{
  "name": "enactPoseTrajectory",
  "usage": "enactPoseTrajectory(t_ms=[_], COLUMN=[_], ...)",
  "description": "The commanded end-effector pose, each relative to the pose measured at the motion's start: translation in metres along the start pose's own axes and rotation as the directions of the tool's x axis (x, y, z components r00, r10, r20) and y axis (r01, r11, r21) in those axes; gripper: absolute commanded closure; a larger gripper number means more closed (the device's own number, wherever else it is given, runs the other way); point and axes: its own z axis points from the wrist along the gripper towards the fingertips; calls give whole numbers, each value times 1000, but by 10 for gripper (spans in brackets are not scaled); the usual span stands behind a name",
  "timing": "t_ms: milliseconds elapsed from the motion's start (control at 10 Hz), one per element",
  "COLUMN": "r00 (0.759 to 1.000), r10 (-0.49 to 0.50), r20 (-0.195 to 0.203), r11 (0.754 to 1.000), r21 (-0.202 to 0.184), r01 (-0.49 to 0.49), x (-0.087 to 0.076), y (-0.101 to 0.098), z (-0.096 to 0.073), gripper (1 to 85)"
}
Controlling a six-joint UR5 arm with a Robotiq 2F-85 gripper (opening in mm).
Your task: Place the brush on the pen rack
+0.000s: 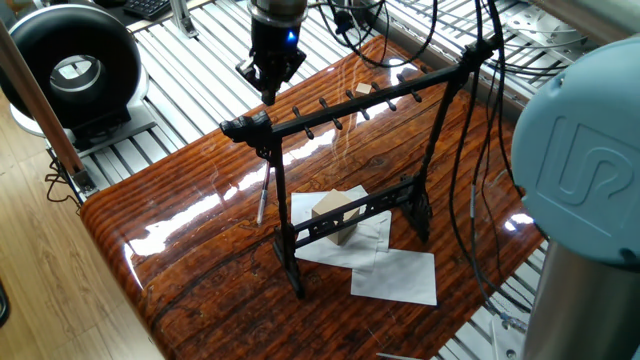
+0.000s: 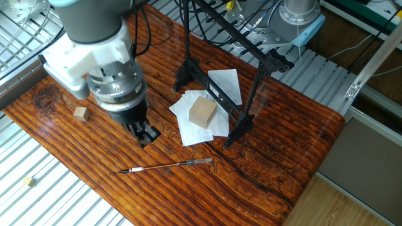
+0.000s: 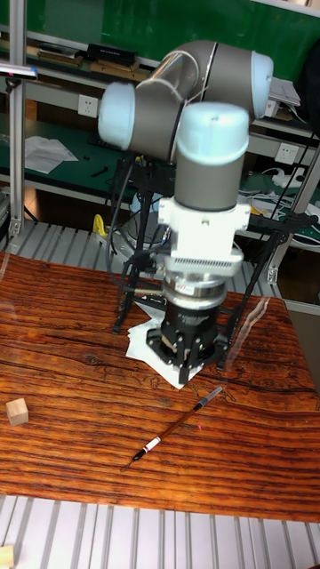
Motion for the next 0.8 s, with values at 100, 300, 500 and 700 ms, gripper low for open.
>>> enactPoseTrajectory(t_ms=[100, 300, 500, 700], r00=[995, 987, 977, 971], r10=[94, 160, 211, 238], r20=[35, 31, 33, 33], r11=[995, 985, 977, 971], r21=[29, 56, 26, 21], r01=[-95, -161, -212, -239], x=[-4, -3, -5, -7], y=[-23, -30, -19, -12], z=[28, 37, 42, 48], gripper=[847, 847, 787, 777])
